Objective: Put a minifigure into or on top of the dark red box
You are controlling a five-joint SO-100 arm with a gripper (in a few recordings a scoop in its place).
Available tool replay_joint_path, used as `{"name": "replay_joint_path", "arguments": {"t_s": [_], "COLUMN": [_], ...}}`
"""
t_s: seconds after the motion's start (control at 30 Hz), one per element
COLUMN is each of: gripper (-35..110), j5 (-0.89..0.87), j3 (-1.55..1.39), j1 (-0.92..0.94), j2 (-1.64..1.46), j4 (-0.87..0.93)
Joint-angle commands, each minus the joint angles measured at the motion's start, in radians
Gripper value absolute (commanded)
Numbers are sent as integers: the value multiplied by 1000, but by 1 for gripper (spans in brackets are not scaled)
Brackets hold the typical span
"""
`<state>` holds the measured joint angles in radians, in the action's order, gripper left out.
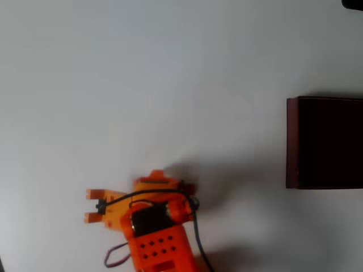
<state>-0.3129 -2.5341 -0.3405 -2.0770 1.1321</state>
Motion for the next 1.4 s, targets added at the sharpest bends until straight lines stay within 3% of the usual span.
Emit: {"name": "replay_joint_path", "arguments": {"t_s": [0.0,0.73,1.03,1.37], "gripper": [27,25,13,8], "j5": [26,69,57,54], "j3": [34,26,23,25], "j1": [28,83,100,100], "j2": [11,61,66,71], "j4": [-2,-63,-63,-63]}}
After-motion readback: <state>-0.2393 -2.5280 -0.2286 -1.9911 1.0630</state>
